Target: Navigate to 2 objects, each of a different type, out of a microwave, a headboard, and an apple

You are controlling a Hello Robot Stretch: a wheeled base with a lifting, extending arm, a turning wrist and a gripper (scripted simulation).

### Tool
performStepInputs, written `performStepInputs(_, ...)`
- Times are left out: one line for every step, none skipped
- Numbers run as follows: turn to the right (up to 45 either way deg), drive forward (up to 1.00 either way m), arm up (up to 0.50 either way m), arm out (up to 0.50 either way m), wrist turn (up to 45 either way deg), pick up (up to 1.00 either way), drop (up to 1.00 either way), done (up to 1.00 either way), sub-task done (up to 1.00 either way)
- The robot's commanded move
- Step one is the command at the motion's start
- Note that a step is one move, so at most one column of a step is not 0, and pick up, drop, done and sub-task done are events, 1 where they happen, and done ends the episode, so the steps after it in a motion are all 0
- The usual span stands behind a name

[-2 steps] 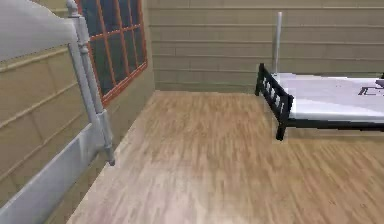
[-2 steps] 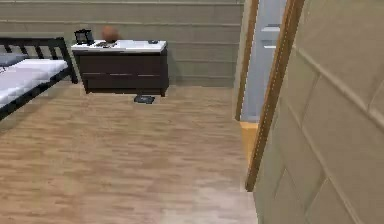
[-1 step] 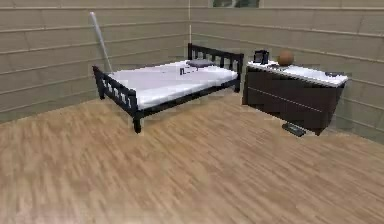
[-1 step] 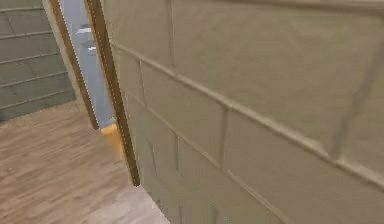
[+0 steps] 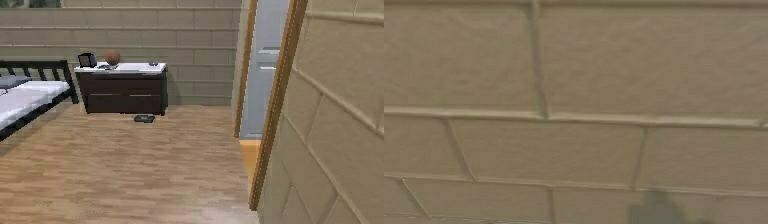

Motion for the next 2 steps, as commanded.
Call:
performStepInputs(6.0,0.0,0.0,0.0,0.0,0.0,0.0,0.0,0.0)
performStepInputs(0.0,1.0,0.0,0.0,0.0,0.0,0.0,0.0,0.0)
